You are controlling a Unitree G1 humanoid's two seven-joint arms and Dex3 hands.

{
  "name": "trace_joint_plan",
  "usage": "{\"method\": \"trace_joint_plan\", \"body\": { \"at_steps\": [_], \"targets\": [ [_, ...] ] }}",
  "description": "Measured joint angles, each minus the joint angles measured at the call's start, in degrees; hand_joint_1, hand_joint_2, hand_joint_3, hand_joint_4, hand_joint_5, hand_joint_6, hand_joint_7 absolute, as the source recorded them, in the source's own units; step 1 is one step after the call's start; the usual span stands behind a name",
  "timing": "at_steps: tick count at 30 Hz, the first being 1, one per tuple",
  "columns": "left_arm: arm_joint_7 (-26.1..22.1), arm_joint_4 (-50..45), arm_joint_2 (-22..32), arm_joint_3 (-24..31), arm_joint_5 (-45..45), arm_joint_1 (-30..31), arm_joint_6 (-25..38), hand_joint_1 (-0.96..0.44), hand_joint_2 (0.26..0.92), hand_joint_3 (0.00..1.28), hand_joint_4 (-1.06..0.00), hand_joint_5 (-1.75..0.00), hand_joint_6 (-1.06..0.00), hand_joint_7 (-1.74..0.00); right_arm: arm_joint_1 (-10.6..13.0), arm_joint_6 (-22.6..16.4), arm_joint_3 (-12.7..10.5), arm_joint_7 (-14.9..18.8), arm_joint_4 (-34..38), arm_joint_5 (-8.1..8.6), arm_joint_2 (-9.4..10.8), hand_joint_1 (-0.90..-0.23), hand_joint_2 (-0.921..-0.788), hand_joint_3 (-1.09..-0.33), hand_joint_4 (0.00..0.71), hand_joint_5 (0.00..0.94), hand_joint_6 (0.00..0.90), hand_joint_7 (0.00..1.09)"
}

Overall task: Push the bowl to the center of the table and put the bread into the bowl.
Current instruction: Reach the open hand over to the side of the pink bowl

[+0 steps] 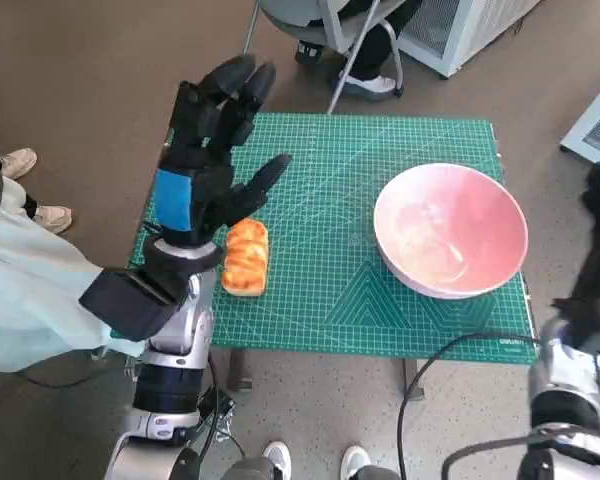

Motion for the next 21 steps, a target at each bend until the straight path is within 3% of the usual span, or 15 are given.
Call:
{"method": "trace_joint_plan", "body": {
  "at_steps": [9,16,21],
  "targets": [
    [-0.1,0.0,0.5,0.5,0.0,0.0,-0.1,-0.23,0.921,0.26,-0.44,-0.06,-0.22,-0.65,-0.7,6.2,0.2,-0.2,2.1,0.26,4.9,-0.505,-0.921,-0.903,0.295,0.010,0.084,0.57],
    [-0.1,0.0,0.8,0.6,0.1,0.2,-0.1,-0.23,0.921,0.25,-0.45,-0.05,-0.23,-0.63,-3.4,9.7,0.1,0.1,2.8,0.38,7.1,-0.505,-0.921,-0.922,0.292,0.005,0.084,0.58],
    [-0.1,-0.3,1.2,0.8,0.1,0.8,-0.1,-0.25,0.921,0.24,-0.46,-0.04,-0.26,-0.58,-5.6,12.4,-1.0,1.4,3.6,1.97,8.7,-0.507,-0.921,-0.918,0.284,0.001,0.082,0.59]
  ]
}}
